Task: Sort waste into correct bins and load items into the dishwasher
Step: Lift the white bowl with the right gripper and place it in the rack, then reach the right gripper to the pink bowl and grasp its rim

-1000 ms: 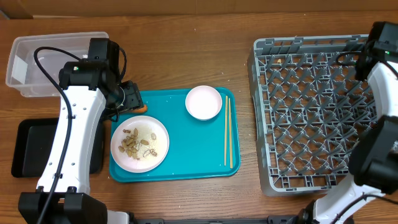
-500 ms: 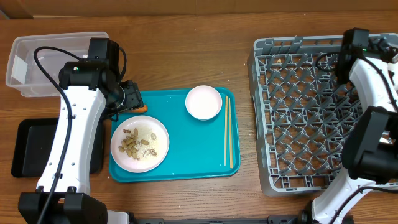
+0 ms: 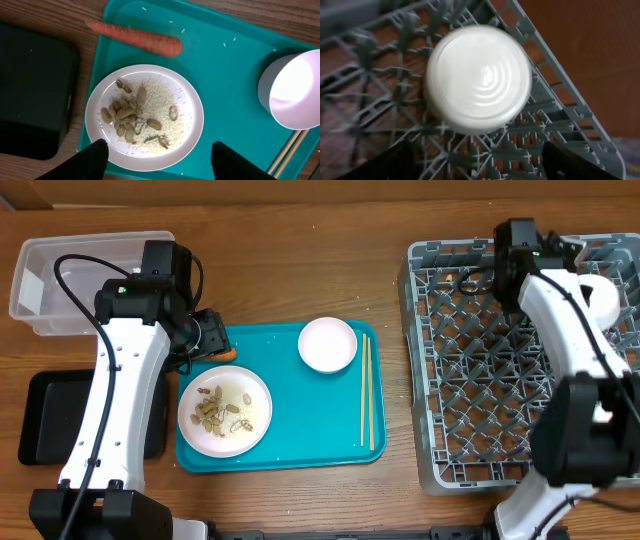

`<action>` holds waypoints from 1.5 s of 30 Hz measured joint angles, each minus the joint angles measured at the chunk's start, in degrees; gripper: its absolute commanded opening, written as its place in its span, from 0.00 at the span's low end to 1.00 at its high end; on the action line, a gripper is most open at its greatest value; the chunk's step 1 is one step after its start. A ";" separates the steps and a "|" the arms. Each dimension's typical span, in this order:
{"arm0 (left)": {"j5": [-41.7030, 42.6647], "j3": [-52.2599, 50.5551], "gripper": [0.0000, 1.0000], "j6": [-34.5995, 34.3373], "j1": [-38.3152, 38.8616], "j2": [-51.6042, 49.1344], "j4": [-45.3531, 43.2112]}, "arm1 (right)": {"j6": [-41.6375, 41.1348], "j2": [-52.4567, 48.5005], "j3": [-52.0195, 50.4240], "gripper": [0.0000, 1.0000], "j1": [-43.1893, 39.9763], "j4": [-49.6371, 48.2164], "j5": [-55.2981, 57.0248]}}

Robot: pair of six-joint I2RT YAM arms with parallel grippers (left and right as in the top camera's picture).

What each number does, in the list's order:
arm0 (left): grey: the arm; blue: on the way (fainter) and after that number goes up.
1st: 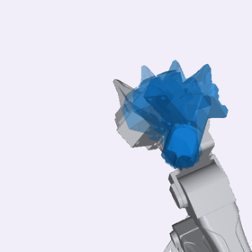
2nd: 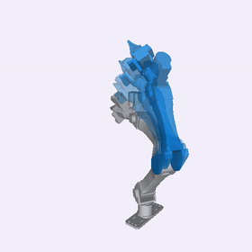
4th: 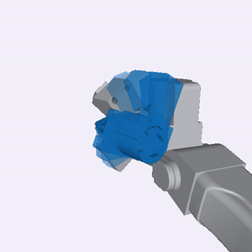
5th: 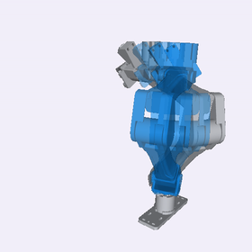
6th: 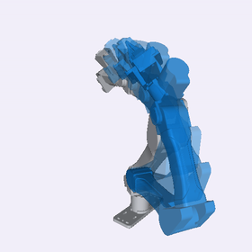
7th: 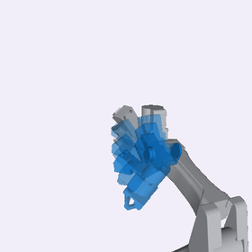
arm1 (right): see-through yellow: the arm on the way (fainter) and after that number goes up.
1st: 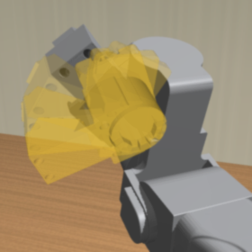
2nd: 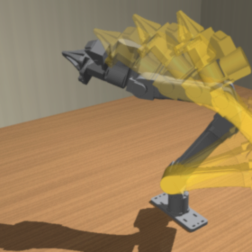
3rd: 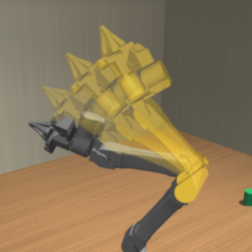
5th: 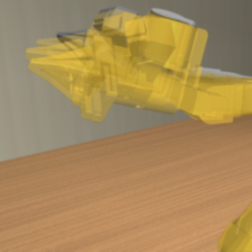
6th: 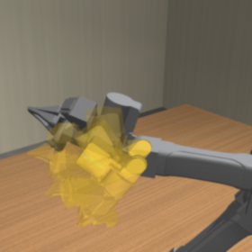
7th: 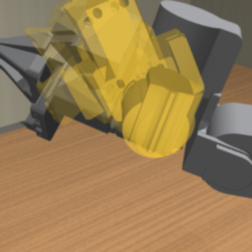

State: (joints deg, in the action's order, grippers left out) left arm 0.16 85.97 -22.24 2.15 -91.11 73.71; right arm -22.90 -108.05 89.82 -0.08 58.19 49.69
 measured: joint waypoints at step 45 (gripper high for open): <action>-0.02 0.00 0.69 0.00 0.00 0.00 -0.02 | 1.84 -10.25 0.48 0.35 26.03 -4.66 -61.88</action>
State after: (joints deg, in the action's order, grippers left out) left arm 0.14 85.97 -22.24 2.15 -91.11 73.69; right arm -21.06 -118.30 90.30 25.96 53.54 -12.19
